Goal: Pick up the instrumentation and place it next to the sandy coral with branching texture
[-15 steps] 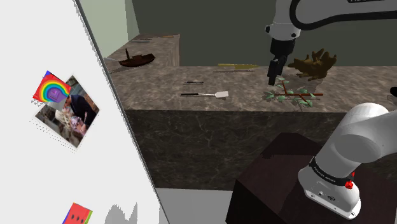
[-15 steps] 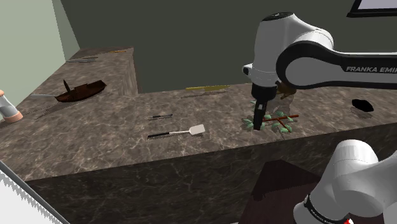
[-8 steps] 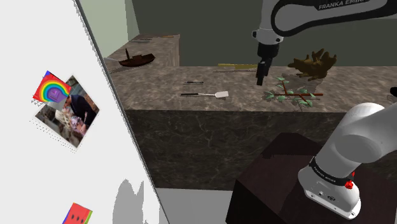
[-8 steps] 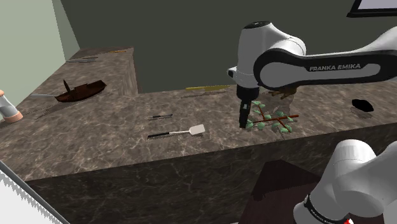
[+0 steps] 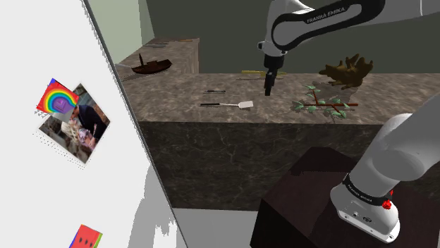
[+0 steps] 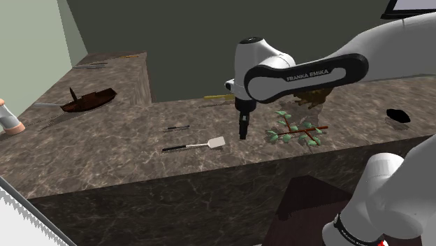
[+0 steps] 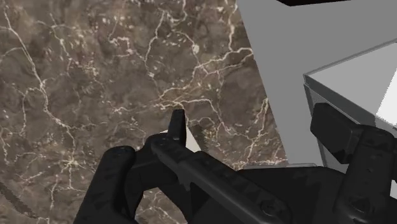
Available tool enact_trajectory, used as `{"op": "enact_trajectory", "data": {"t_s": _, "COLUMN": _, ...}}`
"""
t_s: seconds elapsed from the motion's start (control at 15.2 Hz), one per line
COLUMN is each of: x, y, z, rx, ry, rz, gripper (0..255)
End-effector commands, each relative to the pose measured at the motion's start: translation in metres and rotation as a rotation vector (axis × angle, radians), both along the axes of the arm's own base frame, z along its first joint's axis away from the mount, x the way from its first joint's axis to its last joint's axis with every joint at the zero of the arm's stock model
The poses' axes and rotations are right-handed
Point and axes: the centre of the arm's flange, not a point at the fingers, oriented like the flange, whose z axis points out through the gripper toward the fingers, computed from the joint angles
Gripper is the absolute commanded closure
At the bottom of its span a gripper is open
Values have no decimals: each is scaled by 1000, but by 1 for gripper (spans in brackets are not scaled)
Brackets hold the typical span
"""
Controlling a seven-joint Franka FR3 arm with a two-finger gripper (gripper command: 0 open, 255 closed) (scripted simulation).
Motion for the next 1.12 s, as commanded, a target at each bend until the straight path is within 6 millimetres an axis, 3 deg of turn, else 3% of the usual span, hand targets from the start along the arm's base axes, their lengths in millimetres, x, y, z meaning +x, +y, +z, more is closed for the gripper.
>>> {"op": "enact_trajectory", "data": {"t_s": 0.0, "x": 23, "y": 3, "z": -14, "rx": 8, "ry": -6, "rz": 39, "gripper": 0}}
{"op": "enact_trajectory", "data": {"t_s": 0.53, "x": 115, "y": 16, "z": -57, "rx": 39, "ry": -28, "rz": 189, "gripper": 0}}
{"op": "enact_trajectory", "data": {"t_s": 1.06, "x": 204, "y": 43, "z": -97, "rx": 70, "ry": -50, "rz": 338, "gripper": 0}}
